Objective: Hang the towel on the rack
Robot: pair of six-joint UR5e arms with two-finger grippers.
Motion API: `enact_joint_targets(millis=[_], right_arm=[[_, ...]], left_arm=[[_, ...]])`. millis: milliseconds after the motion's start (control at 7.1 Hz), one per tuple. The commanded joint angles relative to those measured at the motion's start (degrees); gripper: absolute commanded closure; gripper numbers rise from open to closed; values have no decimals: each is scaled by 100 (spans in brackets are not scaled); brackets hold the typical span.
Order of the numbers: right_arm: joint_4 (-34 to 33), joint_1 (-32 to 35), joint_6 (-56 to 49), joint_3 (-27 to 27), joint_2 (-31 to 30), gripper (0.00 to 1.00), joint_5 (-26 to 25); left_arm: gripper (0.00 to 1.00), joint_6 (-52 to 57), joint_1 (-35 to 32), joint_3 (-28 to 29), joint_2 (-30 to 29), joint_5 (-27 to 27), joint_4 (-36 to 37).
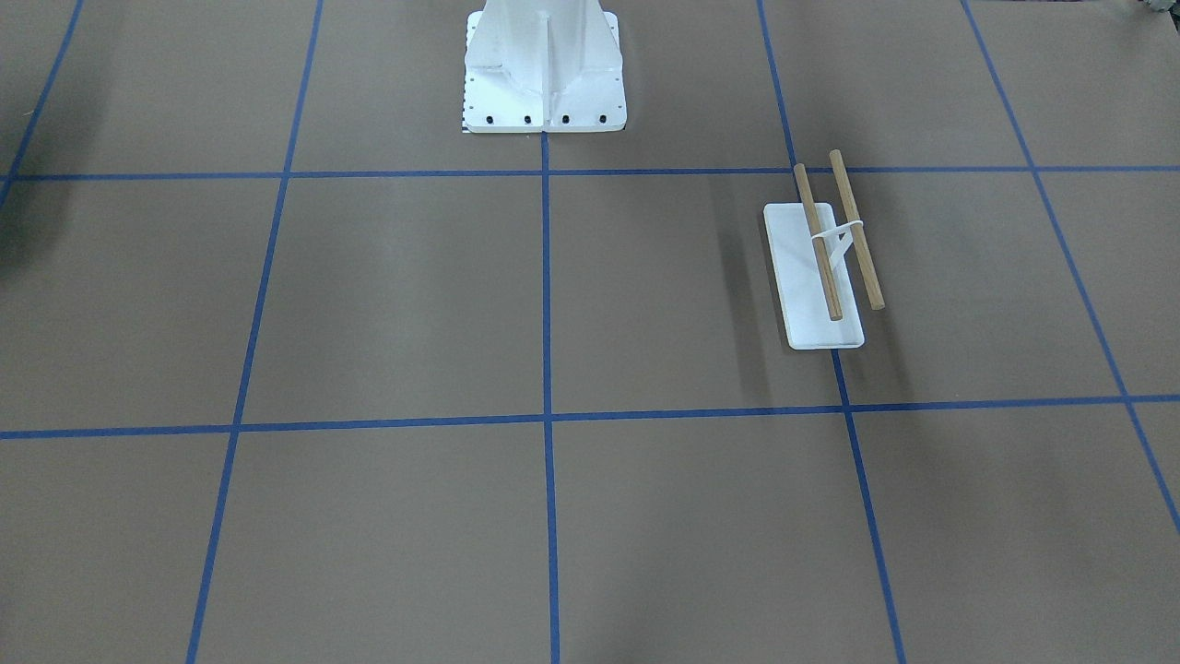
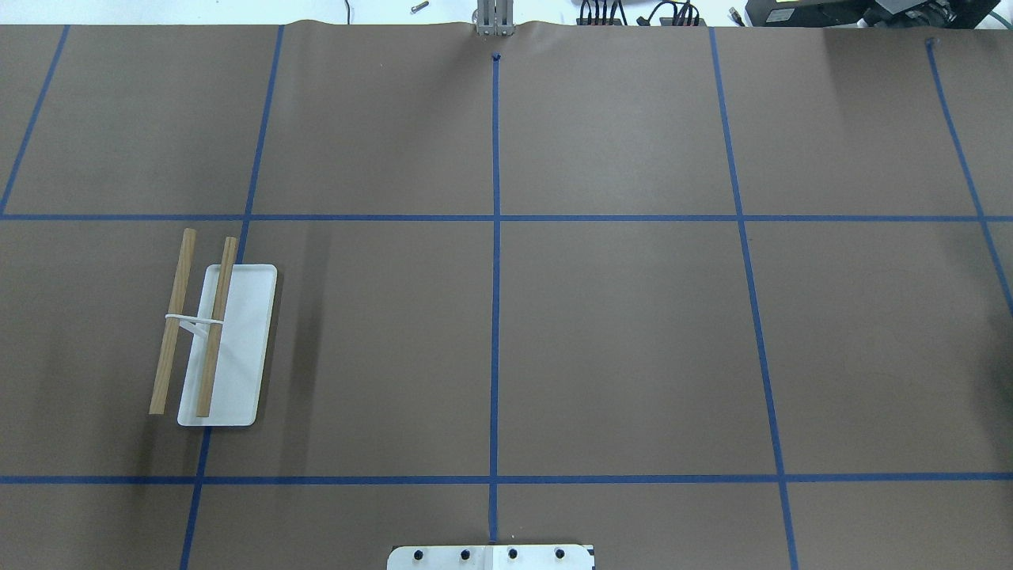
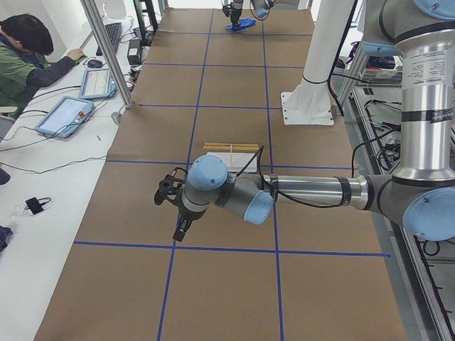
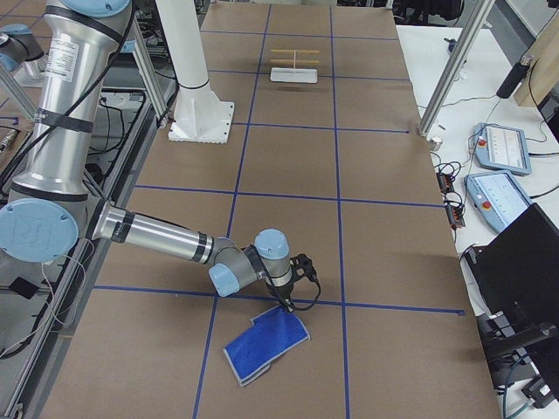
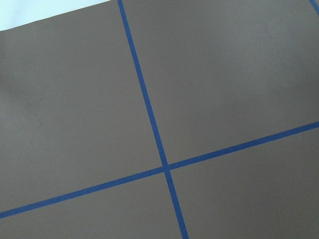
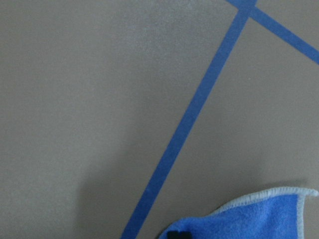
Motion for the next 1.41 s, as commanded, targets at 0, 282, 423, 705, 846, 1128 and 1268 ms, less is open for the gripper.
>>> enact_joint_targets(millis=[0, 282, 423, 705, 846, 1128, 1268], right_arm=[[1, 10, -2, 54, -9, 100, 4], [-17, 115, -10, 142, 26, 100, 135], [-130, 246, -11, 282, 35, 100, 240], [-507, 824, -10, 772, 9, 100, 565], [-927, 1080, -19, 1097, 35, 100, 758], [-2015, 1135, -116, 2036, 244, 100, 786], [-2612, 1126, -116, 2398, 559, 100, 786]], left_arm=[[1, 0, 0, 5, 0, -7, 0], [1, 0, 0, 14, 0, -7, 0], [1, 0, 0, 31, 0, -7, 0], [1, 18, 0, 32, 0, -7, -52], [1, 26, 0, 32, 0, 1, -175], [1, 53, 9, 23, -9, -7, -211], [1, 35, 9, 5, -9, -7, -211]])
